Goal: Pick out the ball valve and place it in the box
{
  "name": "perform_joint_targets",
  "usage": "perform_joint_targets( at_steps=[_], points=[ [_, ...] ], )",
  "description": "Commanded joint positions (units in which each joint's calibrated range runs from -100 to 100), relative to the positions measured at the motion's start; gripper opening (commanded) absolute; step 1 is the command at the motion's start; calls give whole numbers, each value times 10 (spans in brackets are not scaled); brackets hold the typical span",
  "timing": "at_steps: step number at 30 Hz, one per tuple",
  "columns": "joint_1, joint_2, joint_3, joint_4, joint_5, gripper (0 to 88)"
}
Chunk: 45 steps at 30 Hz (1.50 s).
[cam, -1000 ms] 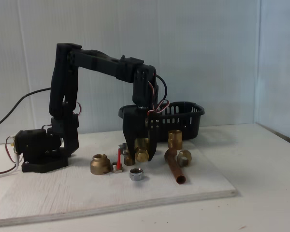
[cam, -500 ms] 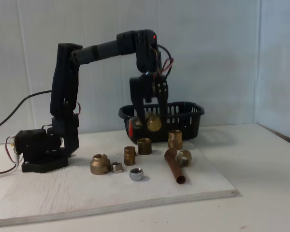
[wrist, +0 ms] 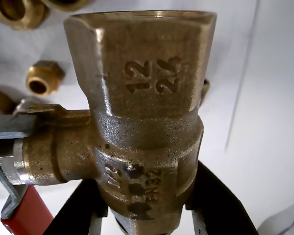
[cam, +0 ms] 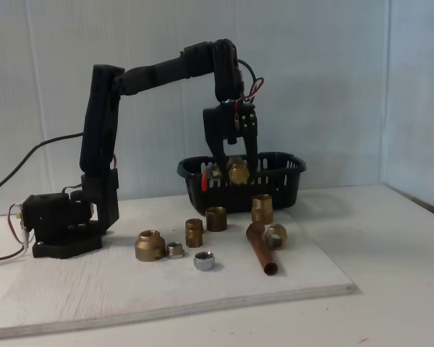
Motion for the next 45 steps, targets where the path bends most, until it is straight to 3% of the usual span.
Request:
perform_joint_targets(
  at_steps=[1,6,15,28,39,45],
  points=[
    [-28,-20,-45,5,-23,7],
    [-63,-21,-47,5,-68,7],
    [-110,-21,-123,6,-207,7],
    [-187,-21,-188,5,-364,9],
    [-192,-13,-292,4,-440,9],
    [-192,-12,-265,-32,-490,8]
  ],
)
